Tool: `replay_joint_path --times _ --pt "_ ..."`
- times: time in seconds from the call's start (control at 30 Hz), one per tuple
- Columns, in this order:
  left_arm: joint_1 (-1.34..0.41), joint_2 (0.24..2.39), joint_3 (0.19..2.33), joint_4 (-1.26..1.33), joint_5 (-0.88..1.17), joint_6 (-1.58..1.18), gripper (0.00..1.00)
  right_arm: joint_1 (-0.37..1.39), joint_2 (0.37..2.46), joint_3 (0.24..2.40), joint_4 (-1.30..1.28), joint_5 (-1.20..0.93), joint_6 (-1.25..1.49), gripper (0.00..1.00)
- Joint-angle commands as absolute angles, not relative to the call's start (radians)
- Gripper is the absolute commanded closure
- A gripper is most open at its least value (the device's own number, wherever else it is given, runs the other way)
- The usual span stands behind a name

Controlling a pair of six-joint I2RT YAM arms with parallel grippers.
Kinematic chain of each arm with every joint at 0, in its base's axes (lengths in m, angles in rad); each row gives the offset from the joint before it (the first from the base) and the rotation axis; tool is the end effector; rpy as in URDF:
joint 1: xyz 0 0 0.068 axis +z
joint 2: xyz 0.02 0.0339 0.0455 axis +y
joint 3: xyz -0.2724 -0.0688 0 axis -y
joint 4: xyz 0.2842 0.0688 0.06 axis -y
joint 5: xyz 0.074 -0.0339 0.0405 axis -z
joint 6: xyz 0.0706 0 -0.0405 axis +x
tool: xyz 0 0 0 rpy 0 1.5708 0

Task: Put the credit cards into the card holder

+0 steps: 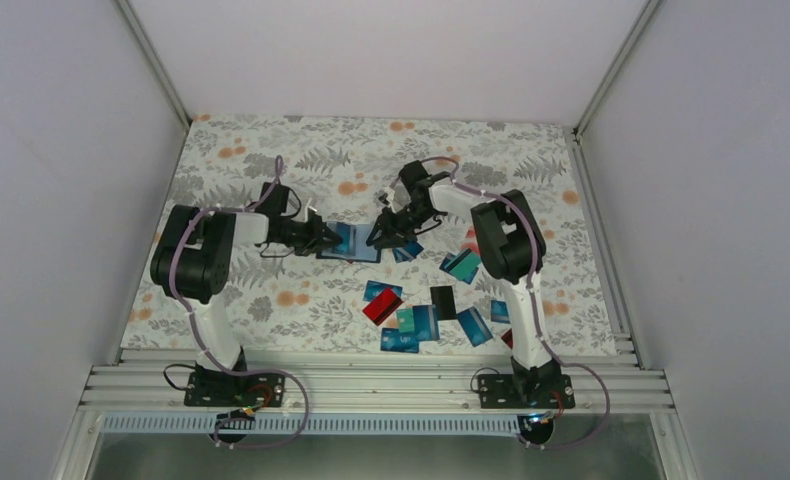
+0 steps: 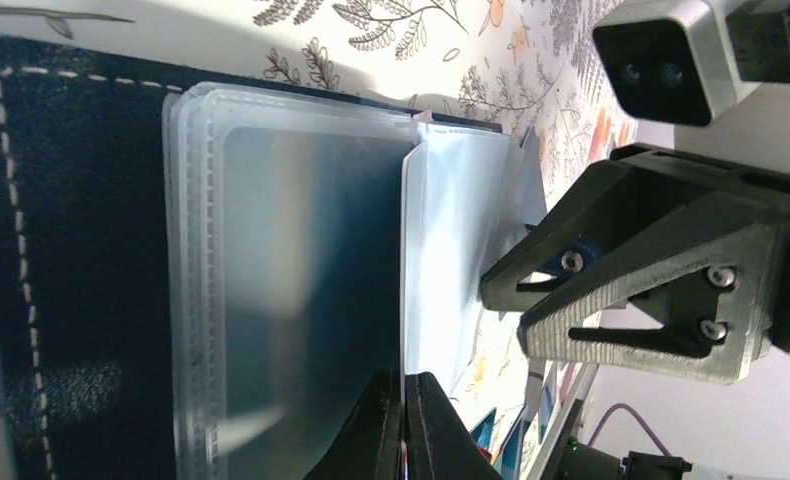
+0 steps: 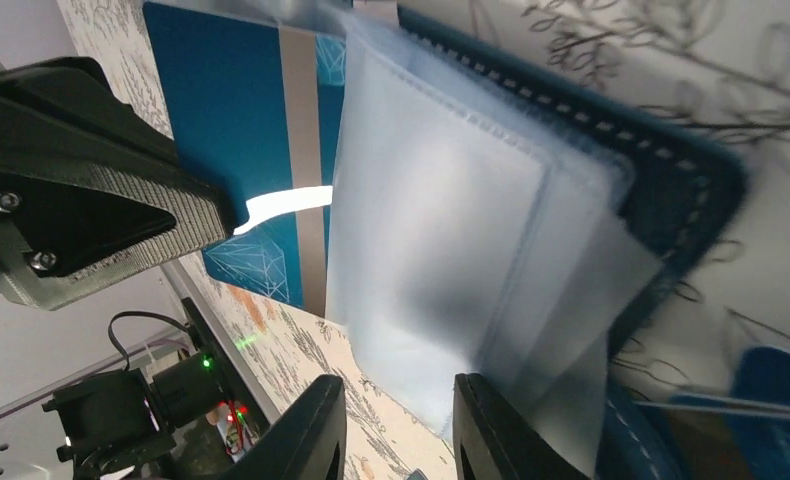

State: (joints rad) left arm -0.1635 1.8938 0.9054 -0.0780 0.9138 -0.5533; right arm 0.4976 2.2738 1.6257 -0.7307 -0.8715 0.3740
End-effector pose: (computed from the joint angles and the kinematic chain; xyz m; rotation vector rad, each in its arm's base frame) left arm 0.3555 -0.1153 0.0649 -0.1825 2.6455 -1.4489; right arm 0.3975 0.2774 0.0803 0.2844 -2.6572 -1.2353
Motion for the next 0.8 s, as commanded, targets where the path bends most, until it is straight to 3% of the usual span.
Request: replay_joint_path --times 0.0,0.37,0.77 --pt "-0.18 1.92 0.931 -0.135 0.894 -0.495 0.98 0.473 2.198 1.657 -0.775 -0.838 0.339 0.72" --pt "-0.21 1.948 0.98 -0.168 0.876 -0.477 0.98 0.467 2.204 1.624 -0.81 -0.7 0.346 0.84" --pt "-0.231 1.963 1.005 -0.193 0.848 -0.471 0.98 0.468 2.222 1.586 -0.86 -0.578 0.336 0.89"
